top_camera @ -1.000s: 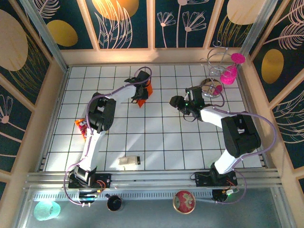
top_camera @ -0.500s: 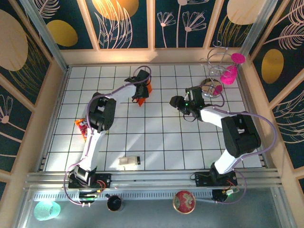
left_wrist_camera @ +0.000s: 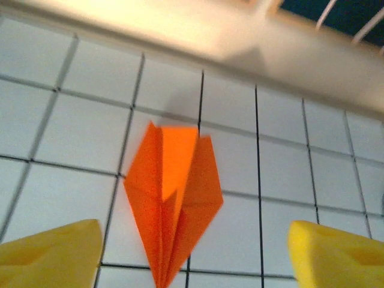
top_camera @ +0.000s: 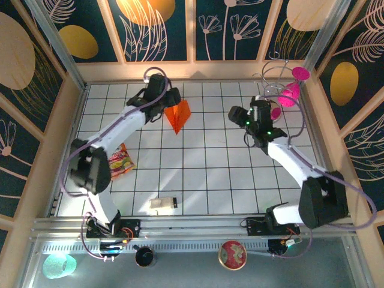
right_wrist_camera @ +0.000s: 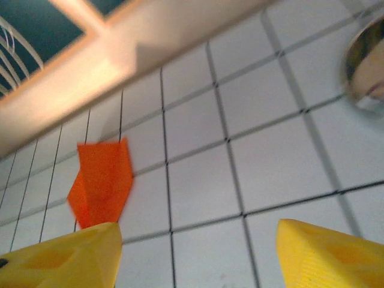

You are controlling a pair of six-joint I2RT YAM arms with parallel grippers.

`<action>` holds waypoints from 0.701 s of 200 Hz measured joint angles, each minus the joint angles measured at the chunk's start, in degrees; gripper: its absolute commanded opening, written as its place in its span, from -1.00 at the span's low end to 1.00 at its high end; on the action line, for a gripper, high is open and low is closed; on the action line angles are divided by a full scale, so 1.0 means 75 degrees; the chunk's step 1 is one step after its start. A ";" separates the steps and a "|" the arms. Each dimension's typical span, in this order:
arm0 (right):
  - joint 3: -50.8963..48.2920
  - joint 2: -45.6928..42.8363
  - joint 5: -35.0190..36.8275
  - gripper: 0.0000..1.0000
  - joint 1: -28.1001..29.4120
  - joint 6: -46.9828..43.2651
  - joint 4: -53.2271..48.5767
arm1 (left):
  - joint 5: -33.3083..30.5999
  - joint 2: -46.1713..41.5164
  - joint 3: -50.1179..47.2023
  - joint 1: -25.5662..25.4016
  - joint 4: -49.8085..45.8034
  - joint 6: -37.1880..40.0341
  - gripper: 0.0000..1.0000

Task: Fold a paper plane with a square sheet of paper (pick it up from the middle)
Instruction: Move the paper plane to the top-center of the table, then reset both arms

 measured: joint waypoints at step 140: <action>-0.3722 -0.2422 0.3427 0.98 -0.2506 -0.1527 0.2148 | -0.3736 -0.3914 -0.7670 0.1504 0.5453 0.1504 0.98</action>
